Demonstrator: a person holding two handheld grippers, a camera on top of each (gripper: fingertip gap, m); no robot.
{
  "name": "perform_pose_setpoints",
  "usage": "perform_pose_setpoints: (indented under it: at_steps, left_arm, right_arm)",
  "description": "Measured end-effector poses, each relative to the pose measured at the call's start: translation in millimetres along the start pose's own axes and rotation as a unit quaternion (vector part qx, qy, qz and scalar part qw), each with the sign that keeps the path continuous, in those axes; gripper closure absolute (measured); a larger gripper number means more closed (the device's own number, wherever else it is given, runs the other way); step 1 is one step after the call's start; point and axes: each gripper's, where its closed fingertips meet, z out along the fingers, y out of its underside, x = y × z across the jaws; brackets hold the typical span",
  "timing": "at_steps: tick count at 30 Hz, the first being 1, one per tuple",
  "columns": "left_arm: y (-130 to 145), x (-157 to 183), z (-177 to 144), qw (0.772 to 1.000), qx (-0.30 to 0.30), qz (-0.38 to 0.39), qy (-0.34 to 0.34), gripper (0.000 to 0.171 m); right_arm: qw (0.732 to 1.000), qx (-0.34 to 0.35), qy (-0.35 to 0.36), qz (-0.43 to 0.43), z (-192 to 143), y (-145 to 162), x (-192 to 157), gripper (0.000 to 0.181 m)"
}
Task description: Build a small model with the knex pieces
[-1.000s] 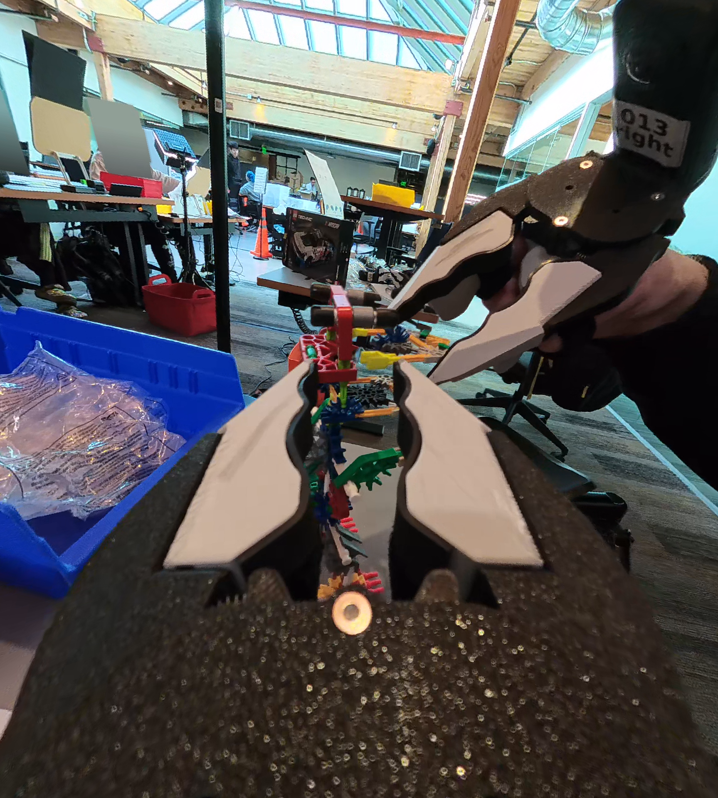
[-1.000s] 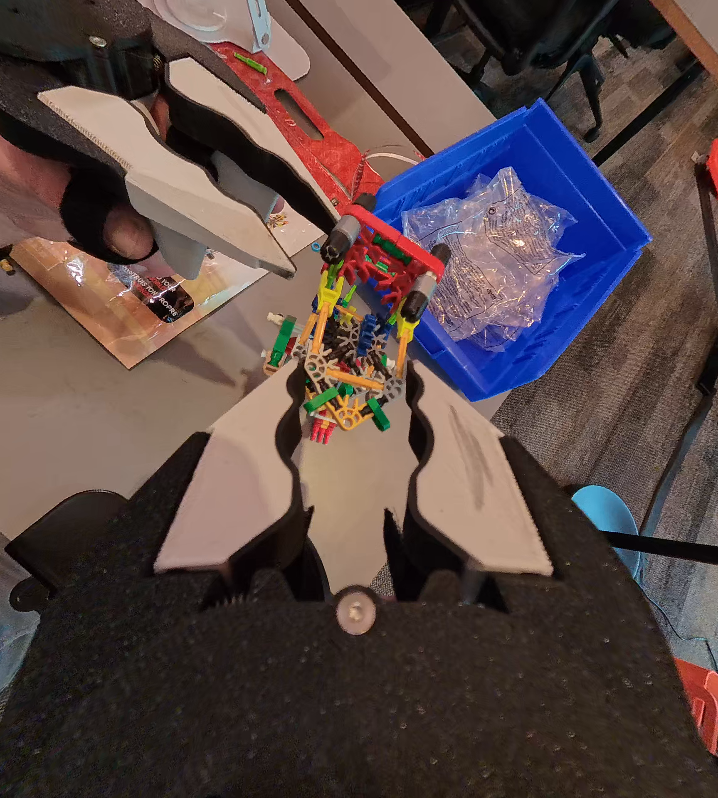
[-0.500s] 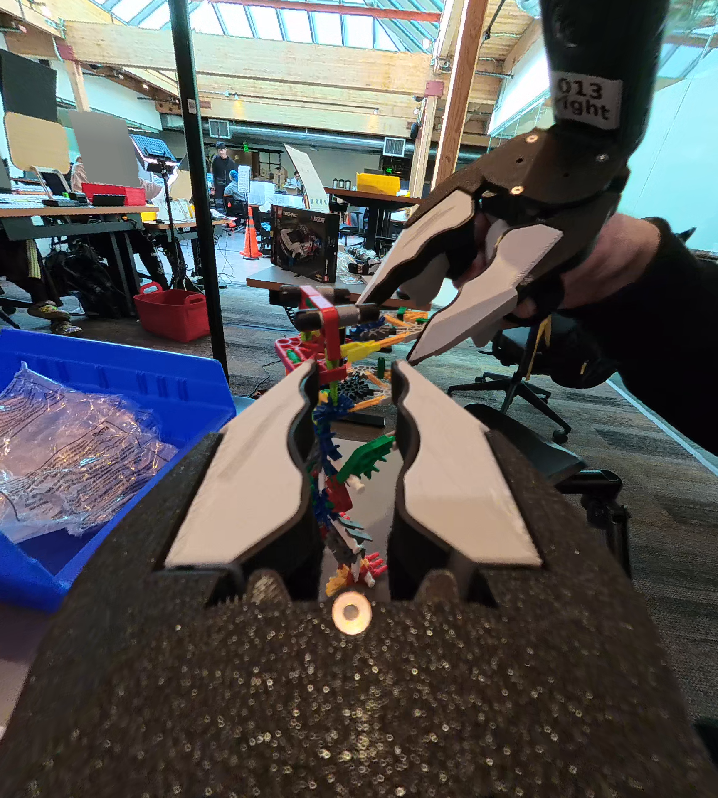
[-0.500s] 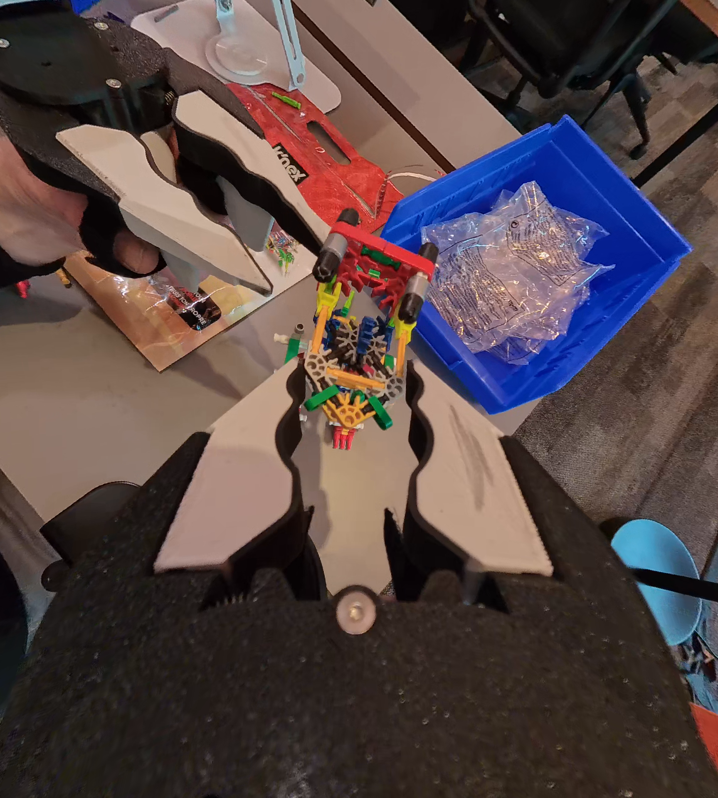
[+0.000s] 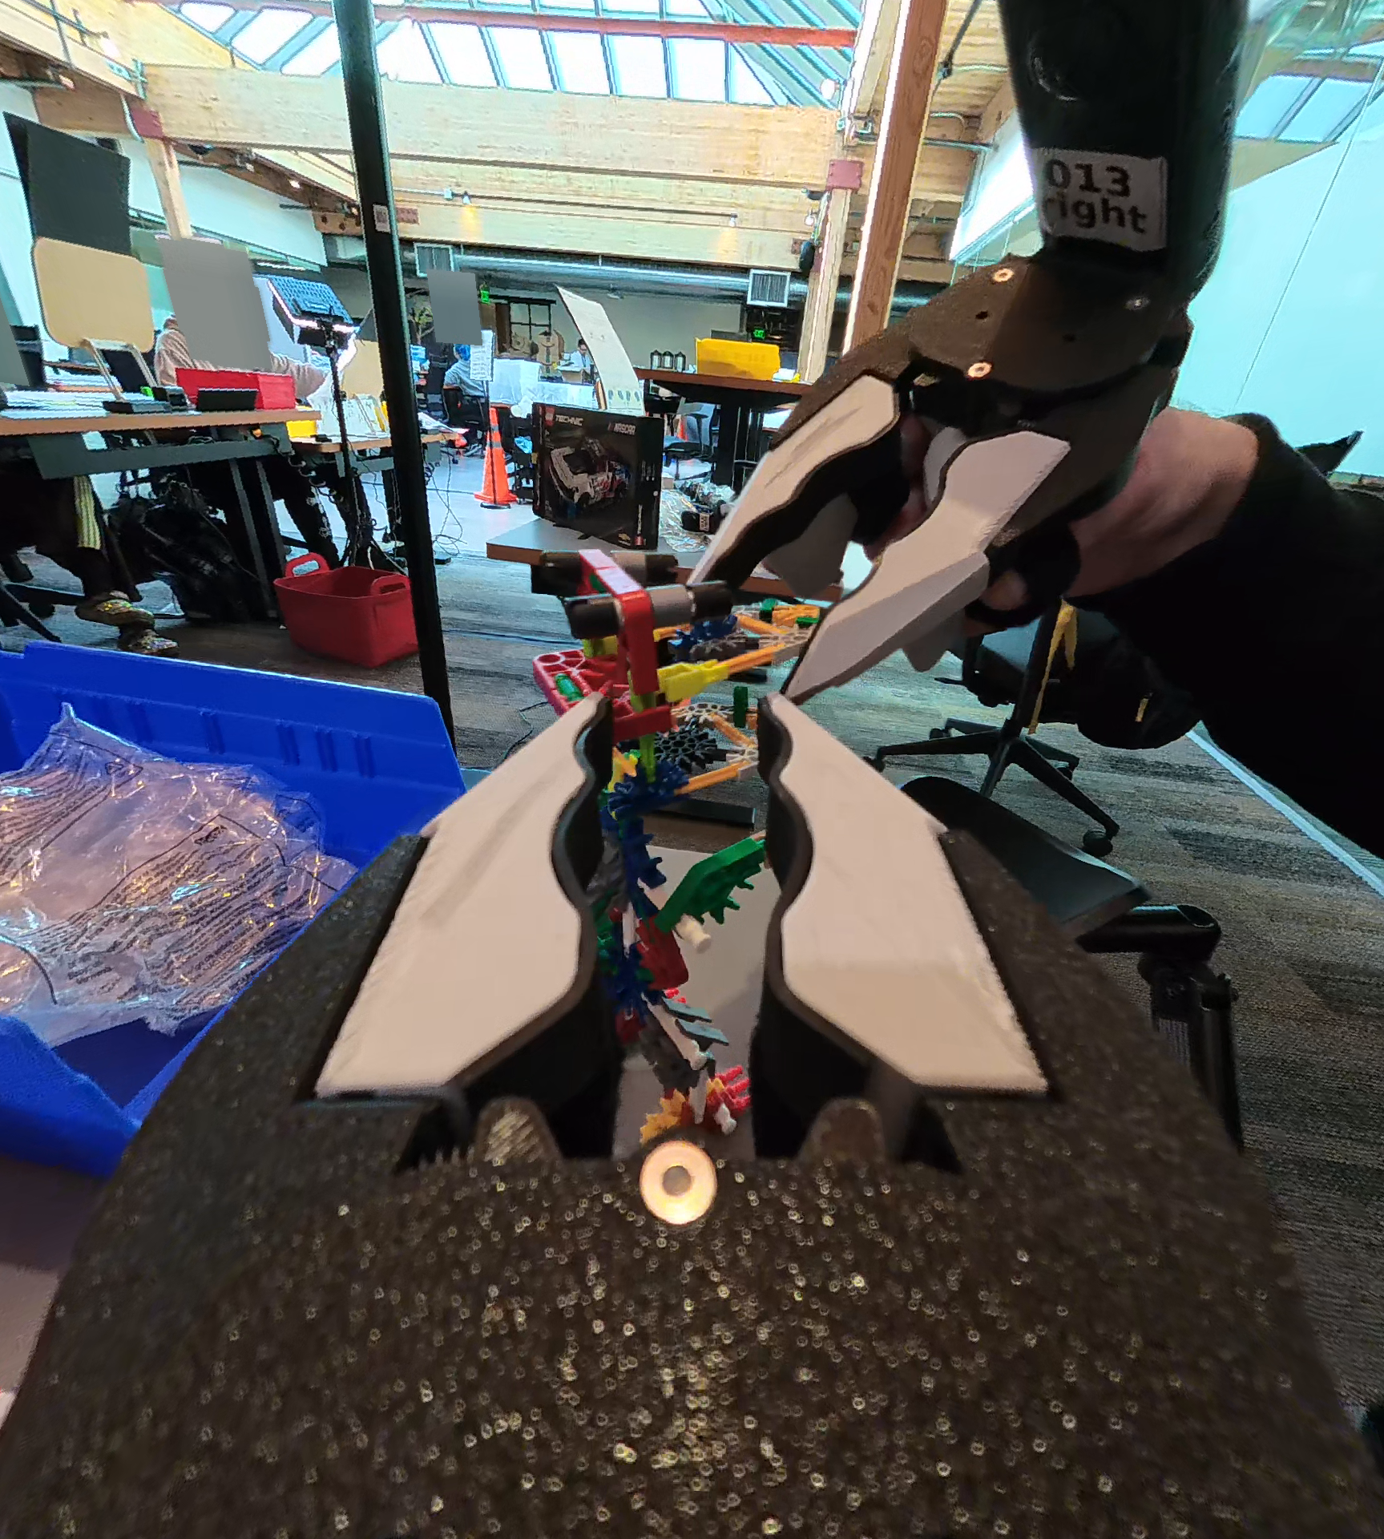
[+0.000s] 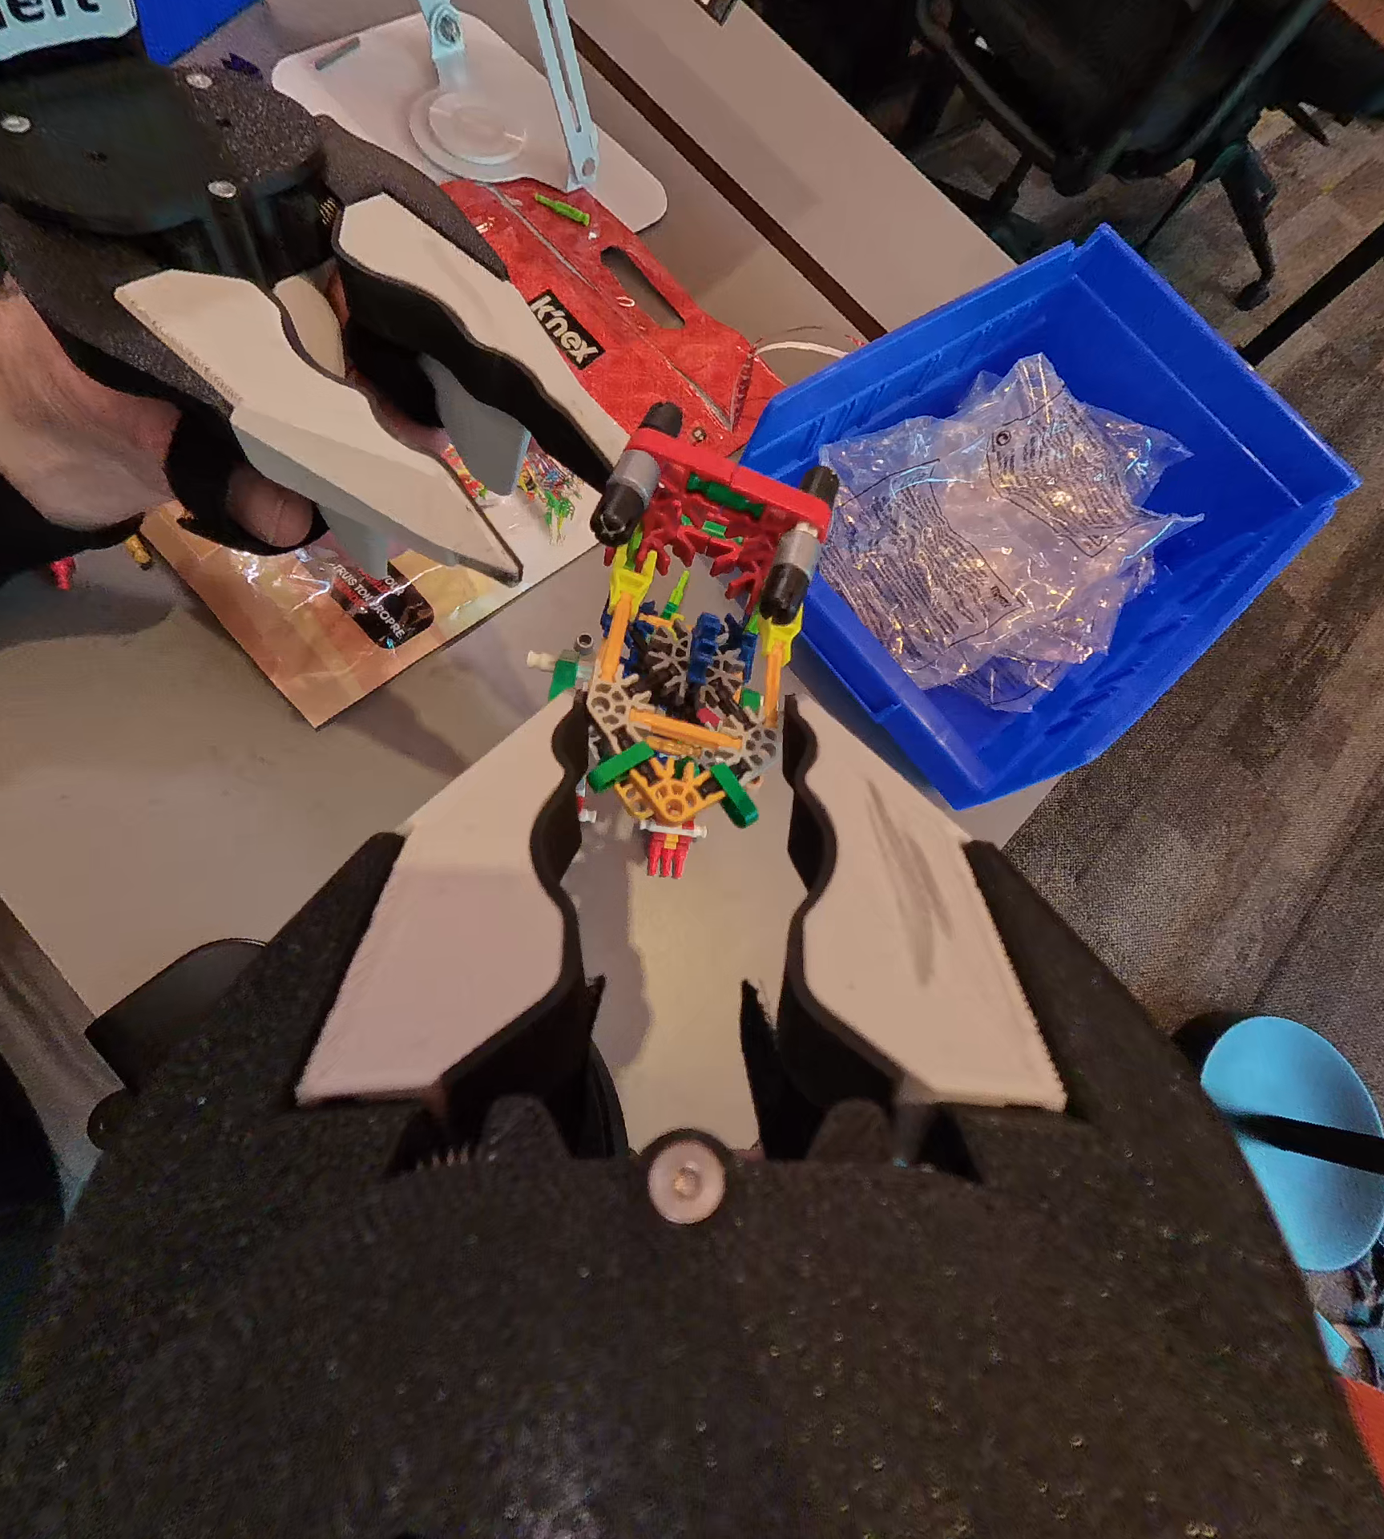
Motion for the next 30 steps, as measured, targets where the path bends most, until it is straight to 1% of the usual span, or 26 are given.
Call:
perform_pose_setpoints:
  at_steps: [6, 11, 23, 30]
  left_arm:
    - [0.8, 3.4, 2.9, 1.0, -0.001, 0.011, -0.001, 0.141]
    - [1.2, 4.0, 3.7, 1.0, -0.001, 0.015, -0.003, 0.141]
    - [2.0, 4.4, 5.1, 1.0, -0.001, 0.022, -0.007, 0.142]
    - [2.0, 4.6, 6.3, 1.0, 0.002, 0.022, -0.008, 0.142]
  right_arm:
    - [1.0, -0.007, 0.013, -0.005, 1.8, 1.1, -0.6, 0.138]
    - [1.0, 0.006, 0.014, 0.001, 0.6, -2.3, 0.9, 0.138]
    - [0.999, 0.033, -0.008, 0.017, -3.1, -6.1, 0.3, 0.138]
    - [1.0, 0.025, 0.002, -0.003, 0.6, -3.3, -1.5, 0.138]
